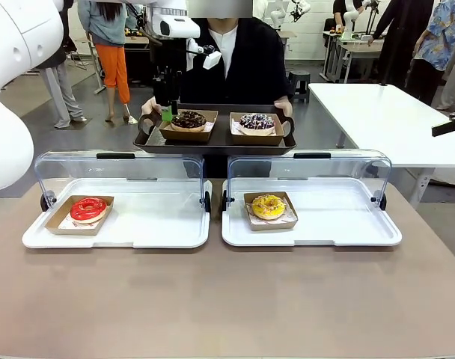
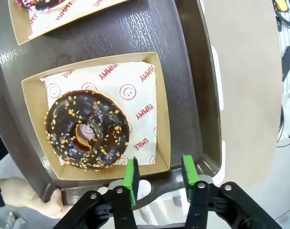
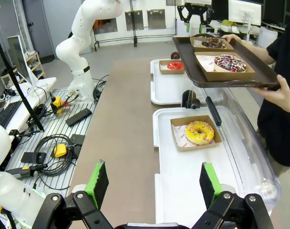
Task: Provide the desired donut to the person.
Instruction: Place the picked Paper togo box onto the Handle tray extended by the person.
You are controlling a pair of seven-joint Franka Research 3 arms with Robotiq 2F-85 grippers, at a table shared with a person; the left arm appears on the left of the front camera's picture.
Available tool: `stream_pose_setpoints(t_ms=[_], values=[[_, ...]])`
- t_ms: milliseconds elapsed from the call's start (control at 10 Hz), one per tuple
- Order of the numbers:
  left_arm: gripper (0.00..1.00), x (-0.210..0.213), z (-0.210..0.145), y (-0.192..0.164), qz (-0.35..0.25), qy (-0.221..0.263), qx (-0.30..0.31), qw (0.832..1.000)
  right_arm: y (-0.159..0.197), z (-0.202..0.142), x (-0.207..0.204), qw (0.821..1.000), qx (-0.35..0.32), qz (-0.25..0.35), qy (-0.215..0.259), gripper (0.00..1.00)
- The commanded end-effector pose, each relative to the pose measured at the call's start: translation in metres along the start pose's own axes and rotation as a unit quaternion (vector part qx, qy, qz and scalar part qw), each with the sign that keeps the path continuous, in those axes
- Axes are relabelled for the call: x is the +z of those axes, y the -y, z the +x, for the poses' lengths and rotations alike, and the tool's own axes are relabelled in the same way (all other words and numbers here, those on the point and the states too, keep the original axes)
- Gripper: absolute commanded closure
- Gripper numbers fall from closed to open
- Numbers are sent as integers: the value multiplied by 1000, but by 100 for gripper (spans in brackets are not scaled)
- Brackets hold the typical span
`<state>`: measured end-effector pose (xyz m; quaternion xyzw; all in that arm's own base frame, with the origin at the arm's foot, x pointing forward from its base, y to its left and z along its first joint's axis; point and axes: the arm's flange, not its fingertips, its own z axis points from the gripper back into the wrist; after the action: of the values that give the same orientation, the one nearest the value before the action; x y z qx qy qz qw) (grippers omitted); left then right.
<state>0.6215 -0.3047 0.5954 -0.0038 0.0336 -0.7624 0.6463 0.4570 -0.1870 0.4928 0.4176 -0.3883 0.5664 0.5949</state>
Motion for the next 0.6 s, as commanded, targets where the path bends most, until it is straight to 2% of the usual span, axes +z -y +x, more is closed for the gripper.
stream_pose_setpoints(t_ms=[0,100,300,400,500], values=[[8,15,3,-21,-2,14,-5,1000,0,0,0,1000,0,-3,0,0],[0,17,3,-19,-1,17,-3,1000,0,0,0,1000,0,-3,0,0],[0,20,3,-13,5,16,-5,1000,0,0,0,1000,0,-3,0,0],[11,21,2,-10,9,13,0,1000,0,0,0,1000,0,-3,0,0],[2,21,2,-7,12,10,1,1000,0,0,0,1000,0,-3,0,0]])
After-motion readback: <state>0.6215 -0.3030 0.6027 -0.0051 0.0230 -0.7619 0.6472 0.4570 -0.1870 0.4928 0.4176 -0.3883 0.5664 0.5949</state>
